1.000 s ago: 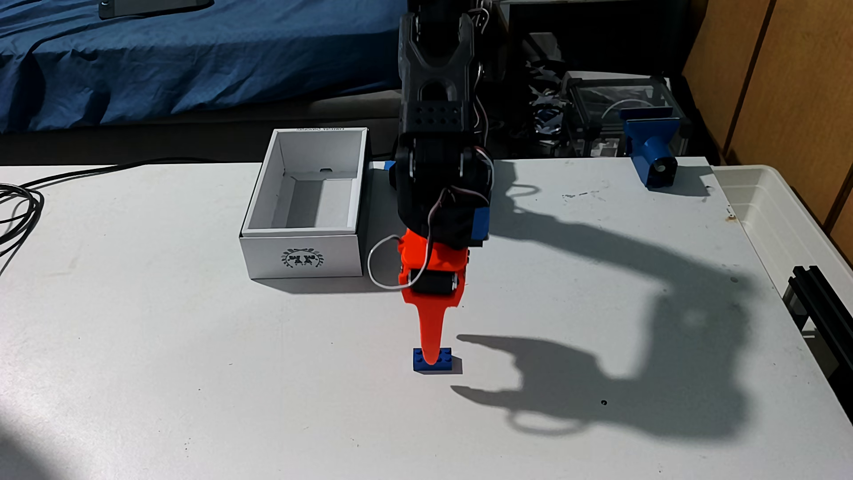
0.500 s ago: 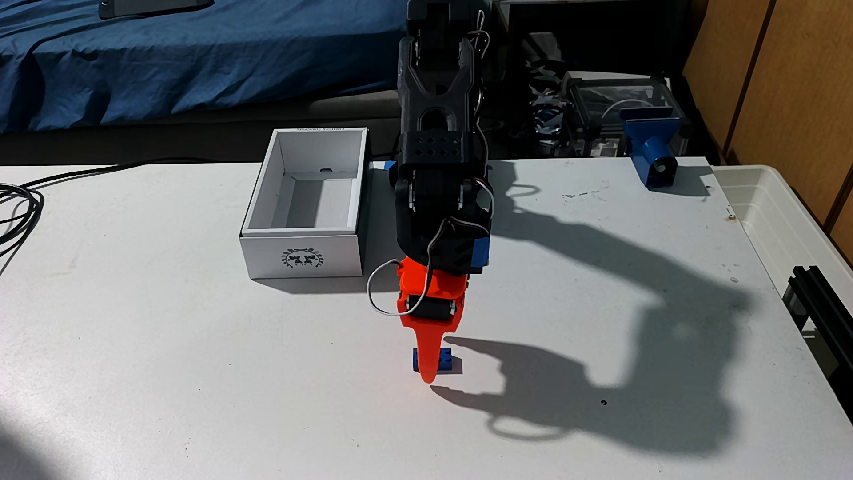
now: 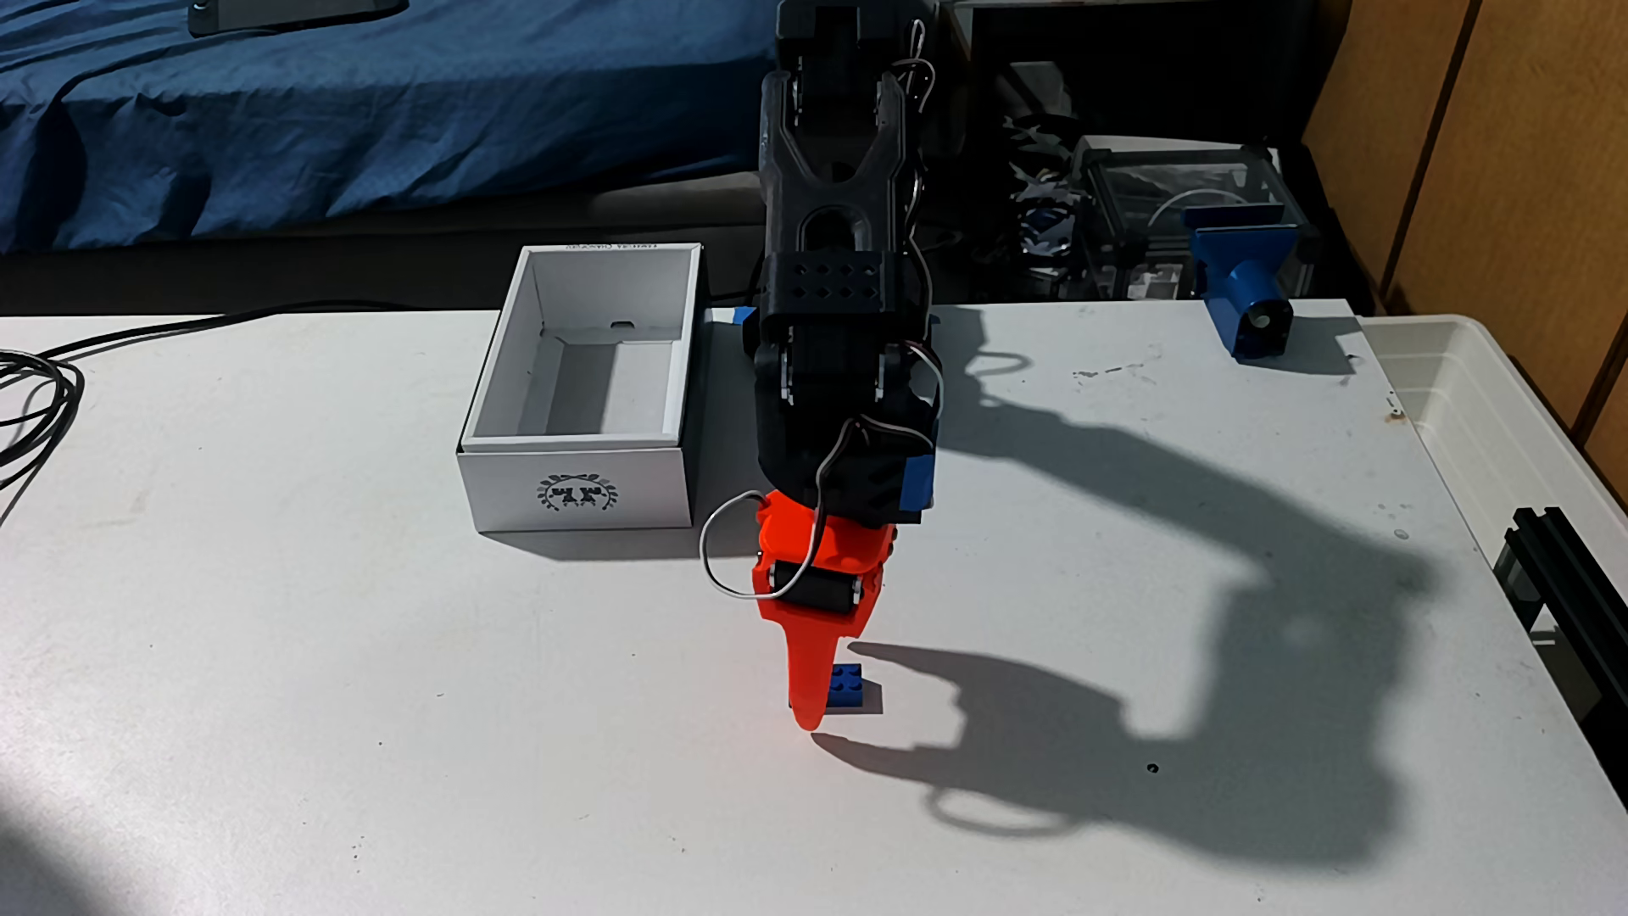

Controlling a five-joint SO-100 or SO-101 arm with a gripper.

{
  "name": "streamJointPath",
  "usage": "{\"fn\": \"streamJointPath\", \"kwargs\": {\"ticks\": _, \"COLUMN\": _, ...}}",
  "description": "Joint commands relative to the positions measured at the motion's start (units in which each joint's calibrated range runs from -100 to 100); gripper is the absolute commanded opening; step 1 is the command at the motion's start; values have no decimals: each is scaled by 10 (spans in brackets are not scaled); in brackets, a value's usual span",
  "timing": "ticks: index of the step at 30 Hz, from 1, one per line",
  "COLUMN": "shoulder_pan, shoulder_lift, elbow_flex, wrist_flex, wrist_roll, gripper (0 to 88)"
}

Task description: Grab the blue brick and place in box

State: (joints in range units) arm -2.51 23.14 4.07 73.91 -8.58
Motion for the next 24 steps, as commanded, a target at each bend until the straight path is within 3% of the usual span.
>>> {"fn": "streamJointPath", "kwargs": {"ticks": 1, "shoulder_pan": -14, "shoulder_lift": -2, "elbow_flex": -18, "wrist_flex": 0, "wrist_roll": 4, "gripper": 262}}
{"fn": "streamJointPath", "kwargs": {"ticks": 24, "shoulder_pan": -13, "shoulder_lift": 12, "elbow_flex": -13, "wrist_flex": 5, "wrist_roll": 73, "gripper": 262}}
